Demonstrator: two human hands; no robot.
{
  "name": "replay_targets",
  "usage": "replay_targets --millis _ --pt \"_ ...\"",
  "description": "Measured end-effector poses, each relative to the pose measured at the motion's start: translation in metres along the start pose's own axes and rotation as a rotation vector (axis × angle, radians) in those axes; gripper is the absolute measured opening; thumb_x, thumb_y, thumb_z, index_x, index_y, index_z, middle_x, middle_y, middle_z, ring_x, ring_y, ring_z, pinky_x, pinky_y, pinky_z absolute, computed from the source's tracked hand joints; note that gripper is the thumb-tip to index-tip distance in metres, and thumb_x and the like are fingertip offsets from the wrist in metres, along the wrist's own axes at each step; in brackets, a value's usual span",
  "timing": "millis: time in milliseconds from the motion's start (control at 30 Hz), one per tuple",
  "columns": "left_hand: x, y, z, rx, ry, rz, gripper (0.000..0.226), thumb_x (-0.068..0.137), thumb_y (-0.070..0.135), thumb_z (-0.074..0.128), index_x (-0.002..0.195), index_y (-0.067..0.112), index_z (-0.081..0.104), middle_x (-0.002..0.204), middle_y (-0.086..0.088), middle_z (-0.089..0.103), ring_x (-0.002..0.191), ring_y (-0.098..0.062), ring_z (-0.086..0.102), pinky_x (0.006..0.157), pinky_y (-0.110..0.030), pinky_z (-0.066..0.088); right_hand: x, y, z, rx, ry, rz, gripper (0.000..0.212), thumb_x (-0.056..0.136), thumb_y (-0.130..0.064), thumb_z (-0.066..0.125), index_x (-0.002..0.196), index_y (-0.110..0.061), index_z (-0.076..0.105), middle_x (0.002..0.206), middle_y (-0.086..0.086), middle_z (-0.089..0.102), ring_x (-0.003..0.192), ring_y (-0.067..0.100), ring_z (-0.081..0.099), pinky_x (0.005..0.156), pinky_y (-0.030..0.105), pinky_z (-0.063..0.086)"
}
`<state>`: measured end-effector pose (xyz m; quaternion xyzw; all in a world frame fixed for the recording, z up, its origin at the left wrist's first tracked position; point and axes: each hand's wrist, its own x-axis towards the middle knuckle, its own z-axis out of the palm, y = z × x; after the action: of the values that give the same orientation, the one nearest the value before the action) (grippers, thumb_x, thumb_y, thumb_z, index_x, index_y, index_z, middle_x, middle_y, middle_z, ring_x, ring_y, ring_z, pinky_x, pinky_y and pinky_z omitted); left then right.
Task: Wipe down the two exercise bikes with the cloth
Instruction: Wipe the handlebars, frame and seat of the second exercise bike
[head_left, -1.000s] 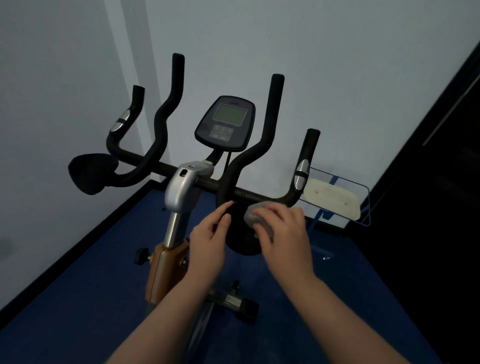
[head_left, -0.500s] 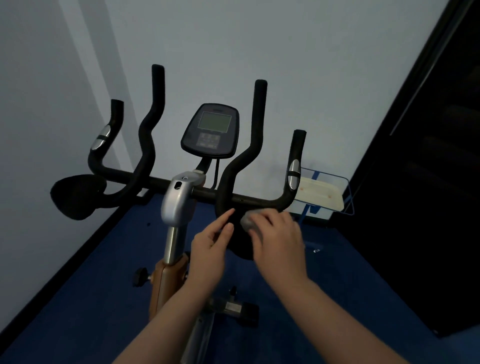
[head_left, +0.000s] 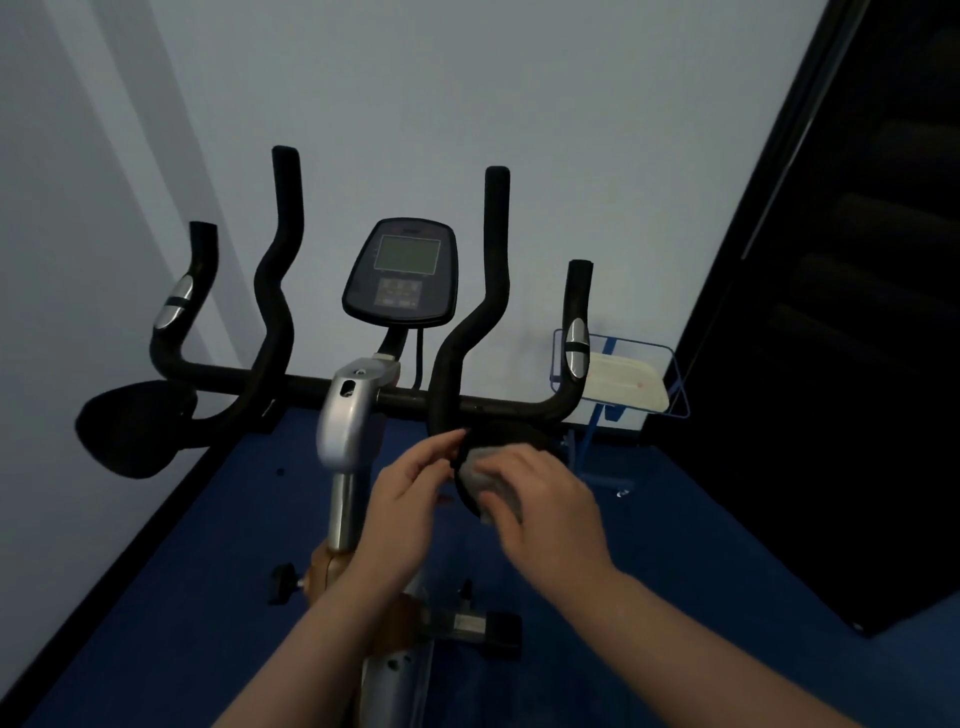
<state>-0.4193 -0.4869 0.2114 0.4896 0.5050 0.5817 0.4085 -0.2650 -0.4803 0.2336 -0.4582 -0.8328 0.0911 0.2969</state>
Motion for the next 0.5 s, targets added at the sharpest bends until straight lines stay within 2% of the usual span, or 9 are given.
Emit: replay_targets --millis 100,167,267,333,400,500 --pt "-0.002 -0.001 0.005 0.027 0.020 0.035 0.032 0.099 0.003 0.044 0.117 0.020 0.064 0.104 0.005 0.070 0.094 -0.005 0.066 0.070 -0.019 0.053 -0.001 0.008 -0.018 -0.037 -0.172 -0.074 0.024 0.086 -0.022 0.066 0.109 -0.029 0.069 0.111 -0.014 0.065 0.099 0.010 0.054 0.084 0.029 0.047" --pt "-0.002 -0.001 0.009 0.041 0.043 0.050 0.029 0.099 0.007 0.046 0.118 0.017 0.064 0.108 0.004 0.069 0.097 -0.005 0.065 0.074 -0.020 0.052 0.012 0.012 -0.029 -0.037 -0.095 -0.046 0.024 0.084 -0.020 0.067 0.106 -0.029 0.071 0.106 -0.013 0.066 0.097 0.011 0.055 0.083 0.028 0.045" --pt "-0.001 -0.001 0.015 0.058 0.096 0.067 0.026 0.098 0.008 0.048 0.115 0.018 0.066 0.103 0.007 0.070 0.093 0.001 0.064 0.071 -0.013 0.049 0.038 0.014 -0.028 -0.041 0.054 0.044 0.025 0.090 -0.022 0.062 0.113 -0.028 0.068 0.109 -0.011 0.065 0.101 0.011 0.050 0.084 0.026 0.039" --pt "0.000 -0.001 0.019 0.101 0.127 0.081 0.025 0.098 0.007 0.049 0.112 0.018 0.066 0.102 0.007 0.069 0.092 0.001 0.063 0.072 -0.011 0.048 0.038 0.011 -0.016 -0.107 0.046 0.067 0.027 0.094 -0.024 0.056 0.120 -0.028 0.065 0.117 -0.011 0.062 0.105 0.013 0.048 0.089 0.029 0.038" --pt "0.003 -0.001 0.022 0.145 0.144 0.082 0.025 0.097 0.007 0.050 0.114 0.017 0.066 0.104 0.007 0.069 0.094 -0.002 0.063 0.077 -0.013 0.049 0.024 0.008 -0.008 -0.167 0.027 0.040 0.028 0.093 -0.022 0.056 0.120 -0.025 0.064 0.120 -0.010 0.061 0.103 0.016 0.048 0.087 0.032 0.040" --pt "0.006 0.000 0.024 0.227 0.166 0.072 0.025 0.096 0.014 0.054 0.116 0.022 0.065 0.101 0.009 0.068 0.087 -0.007 0.064 0.075 -0.019 0.052 0.004 0.014 -0.016 -0.157 -0.123 -0.073 0.026 0.090 -0.019 0.060 0.113 -0.027 0.067 0.114 -0.012 0.063 0.099 0.014 0.048 0.083 0.032 0.043"
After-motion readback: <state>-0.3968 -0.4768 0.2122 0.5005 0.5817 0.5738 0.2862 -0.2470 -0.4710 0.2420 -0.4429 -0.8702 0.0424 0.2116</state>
